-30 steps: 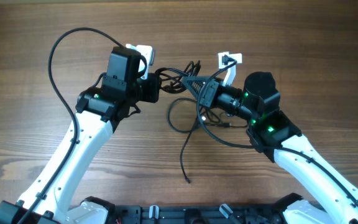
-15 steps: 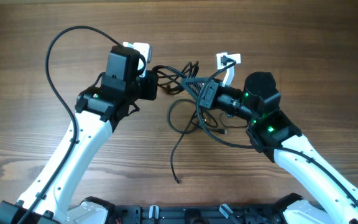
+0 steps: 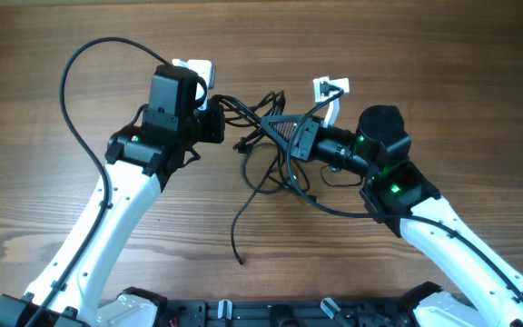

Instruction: Untangle cables

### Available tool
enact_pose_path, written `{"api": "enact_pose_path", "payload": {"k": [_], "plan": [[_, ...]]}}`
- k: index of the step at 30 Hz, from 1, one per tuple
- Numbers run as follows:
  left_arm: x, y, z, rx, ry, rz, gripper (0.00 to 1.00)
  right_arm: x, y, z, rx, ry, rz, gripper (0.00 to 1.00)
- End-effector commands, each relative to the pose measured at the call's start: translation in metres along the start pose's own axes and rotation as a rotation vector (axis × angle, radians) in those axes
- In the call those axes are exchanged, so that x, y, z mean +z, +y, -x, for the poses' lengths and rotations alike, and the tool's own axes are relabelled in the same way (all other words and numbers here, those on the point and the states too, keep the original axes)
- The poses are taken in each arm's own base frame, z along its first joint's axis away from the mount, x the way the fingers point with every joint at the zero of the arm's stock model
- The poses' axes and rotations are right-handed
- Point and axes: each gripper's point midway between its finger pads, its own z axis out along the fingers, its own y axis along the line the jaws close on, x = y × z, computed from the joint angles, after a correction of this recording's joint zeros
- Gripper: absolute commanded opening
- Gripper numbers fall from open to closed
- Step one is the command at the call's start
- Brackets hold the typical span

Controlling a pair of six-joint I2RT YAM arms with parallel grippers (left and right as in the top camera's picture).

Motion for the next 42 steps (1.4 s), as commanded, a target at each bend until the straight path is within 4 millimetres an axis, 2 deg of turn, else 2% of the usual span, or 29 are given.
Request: {"api": "enact_pose_path", "payload": {"k": [1, 6, 9, 25, 33, 38, 42], "plan": [[0.001, 0.01, 0.004, -0.01, -0.011, 0.037, 0.17, -0.002, 0.013, 0.001, -0.023, 0.01, 0.042, 0.04], [0.001, 0.013, 0.008, -0.01, -0.029, 0.058, 0.14, -0.002, 0.013, 0.0, -0.022, 0.015, 0.043, 0.04], [0.0, 0.02, 0.009, -0.011, -0.037, 0.097, 0.04, -0.002, 0.012, -0.002, -0.018, 0.021, 0.039, 0.04], [0.0, 0.019, 0.02, -0.011, -0.083, 0.093, 0.04, -0.002, -0.006, -0.014, 0.018, 0.067, -0.032, 0.04], [-0.005, 0.044, 0.029, -0.017, -0.131, 0.242, 0.04, -0.003, 0.002, -0.024, 0.02, 0.127, 0.016, 0.04], [-0.007, 0.051, 0.032, -0.024, -0.141, 0.273, 0.04, -0.005, 0.008, -0.032, -0.004, 0.171, 0.052, 0.04], [-0.009, 0.06, 0.034, -0.042, -0.15, 0.29, 0.04, -0.006, 0.0, -0.041, -0.019, 0.209, 0.031, 0.04]]}}
